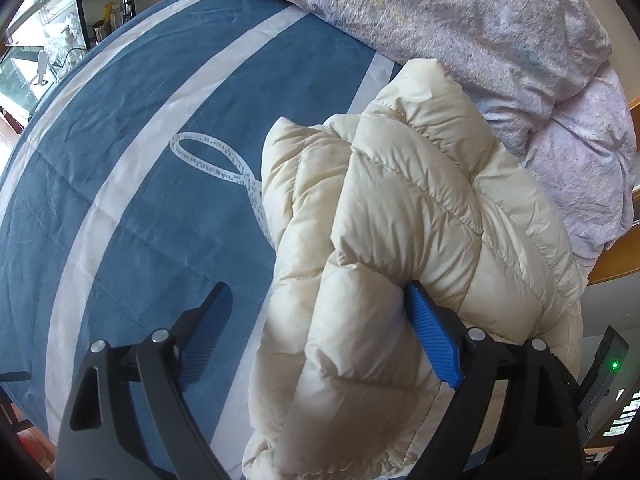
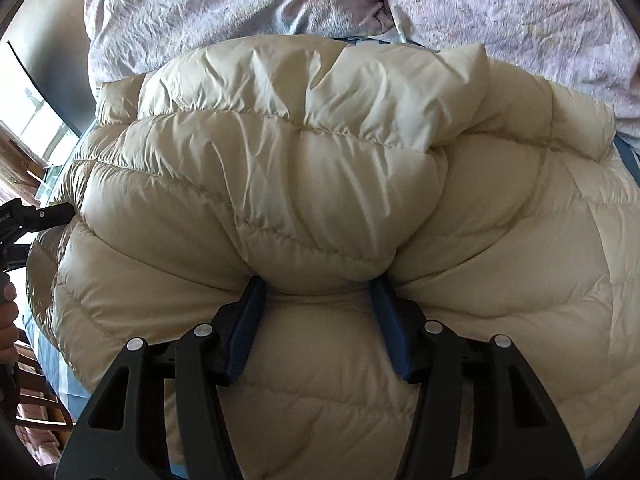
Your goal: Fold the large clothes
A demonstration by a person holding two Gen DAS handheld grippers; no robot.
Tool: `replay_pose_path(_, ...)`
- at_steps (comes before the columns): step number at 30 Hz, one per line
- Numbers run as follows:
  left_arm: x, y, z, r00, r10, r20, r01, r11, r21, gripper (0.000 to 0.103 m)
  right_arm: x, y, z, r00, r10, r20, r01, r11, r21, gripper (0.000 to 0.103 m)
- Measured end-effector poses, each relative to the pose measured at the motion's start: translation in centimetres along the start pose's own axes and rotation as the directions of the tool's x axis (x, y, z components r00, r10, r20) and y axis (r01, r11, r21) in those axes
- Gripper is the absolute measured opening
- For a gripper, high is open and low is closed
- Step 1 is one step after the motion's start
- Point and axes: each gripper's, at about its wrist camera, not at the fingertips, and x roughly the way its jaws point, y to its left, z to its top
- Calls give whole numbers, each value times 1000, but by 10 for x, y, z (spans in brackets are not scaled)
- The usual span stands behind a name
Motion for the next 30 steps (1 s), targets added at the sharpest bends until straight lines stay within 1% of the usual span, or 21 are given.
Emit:
replay_pose_path(6, 13, 1, 0, 999, -4, -36, 3, 1000, -26, 88, -1, -1, -1, 1000, 4, 1, -4, 1000, 7, 57)
replay_pose_path(9, 16, -2, 1, 999, -3, -33, 2, 1000, -29, 89, -1, -1, 0, 1000, 6, -1, -6, 1000, 9, 57)
replay_pose_path(10, 17, -2, 1, 1000, -5, -29, 4, 1000, -30, 87, -1, -1, 0, 1000, 7, -1, -7, 1000, 8, 57)
replay_pose_path(11, 16, -3, 1, 1000, -11, -27, 10, 999, -32, 84, -1, -1, 0, 1000, 7, -1, -7, 1000, 9, 57)
replay_pose_path(12, 16, -4, 1, 999, -34, -27, 33, 999, -36, 71, -1, -1, 0, 1000, 7, -1, -7, 1000, 10, 57)
replay_pose_path(13, 16, -5, 1, 996, -79, -34, 78, 996, -46, 59, -1, -1, 0, 1000, 9, -1, -9, 1000, 11, 57)
replay_pose_path(14, 15, -8, 0, 996, -89, -32, 87, 995, -50, 55, -1, -1, 0, 1000, 10, -2, -10, 1000, 12, 57)
replay_pose_path(16, 11, -14, -1, 994, -105, -20, 105, 994, -37, 35, -1, -1, 0, 1000, 13, -2, -13, 1000, 14, 57)
replay_pose_path(19, -1, -26, -3, 994, -110, 9, 110, 994, -8, 21, -1, -1, 0, 1000, 13, -1, -13, 1000, 15, 57)
replay_pose_path(22, -19, -38, -3, 990, -136, 44, 135, 991, 13, 16, -1, -1, 0, 1000, 14, -1, -14, 1000, 15, 57)
replay_pose_path(25, -38, -51, -2, 981, -179, 76, 177, 984, 28, 14, -1, -3, 0, 1000, 21, -1, -21, 1000, 21, 57)
replay_pose_path(30, -71, -88, -8, 956, -270, 117, 262, 962, 73, 14, -3, -6, 0, 999, 35, 3, -35, 999, 35, 57)
